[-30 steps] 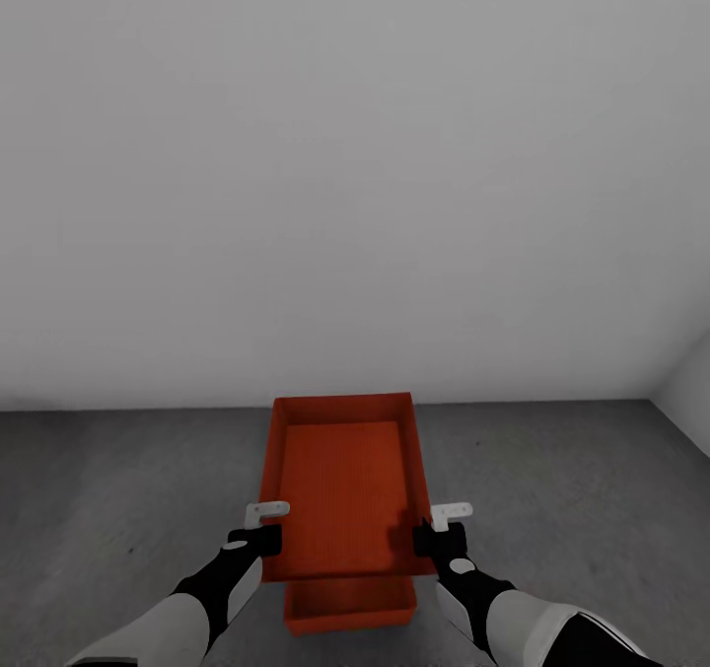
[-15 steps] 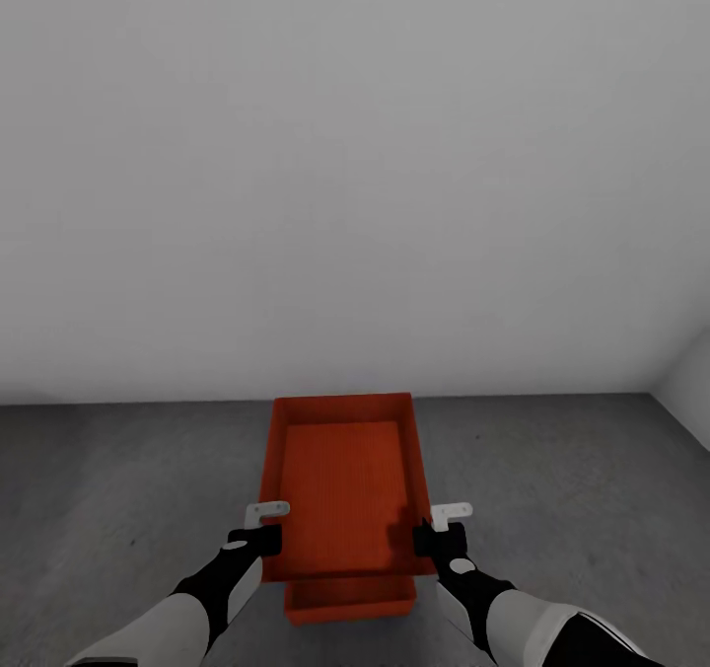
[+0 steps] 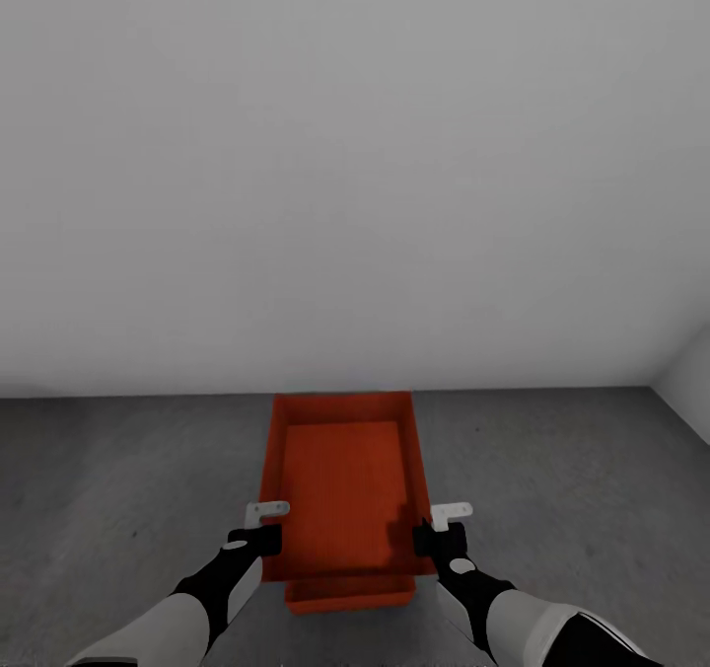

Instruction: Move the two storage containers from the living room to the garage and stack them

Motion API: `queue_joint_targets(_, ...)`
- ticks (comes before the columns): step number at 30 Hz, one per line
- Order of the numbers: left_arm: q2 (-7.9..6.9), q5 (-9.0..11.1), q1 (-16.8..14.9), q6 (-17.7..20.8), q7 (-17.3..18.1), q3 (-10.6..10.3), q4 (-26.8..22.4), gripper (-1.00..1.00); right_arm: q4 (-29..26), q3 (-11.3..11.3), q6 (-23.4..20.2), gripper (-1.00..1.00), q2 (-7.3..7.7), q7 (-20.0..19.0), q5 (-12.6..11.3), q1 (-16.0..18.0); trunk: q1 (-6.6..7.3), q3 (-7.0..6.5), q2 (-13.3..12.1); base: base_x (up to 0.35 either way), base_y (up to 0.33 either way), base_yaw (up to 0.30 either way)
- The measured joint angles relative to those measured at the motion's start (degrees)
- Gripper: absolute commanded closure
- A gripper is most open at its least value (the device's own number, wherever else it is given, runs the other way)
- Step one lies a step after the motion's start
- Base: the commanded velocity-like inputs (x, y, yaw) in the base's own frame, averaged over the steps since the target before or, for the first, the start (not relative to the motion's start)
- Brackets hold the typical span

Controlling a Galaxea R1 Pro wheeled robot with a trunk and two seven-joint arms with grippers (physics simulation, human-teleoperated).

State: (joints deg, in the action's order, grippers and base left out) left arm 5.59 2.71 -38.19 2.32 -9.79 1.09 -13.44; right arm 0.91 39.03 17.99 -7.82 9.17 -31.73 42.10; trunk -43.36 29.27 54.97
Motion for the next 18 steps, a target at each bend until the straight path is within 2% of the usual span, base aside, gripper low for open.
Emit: queue_joint_targets(18, 0.00, 0.0, 0.0, 0.0, 0.0, 0.0, 0.0, 1.00, 0.0, 0.0, 0.0, 1.00, 0.00, 0.0, 0.0, 0.0, 0.00, 1.63, 0.0, 0.000, 0.000, 0.000)
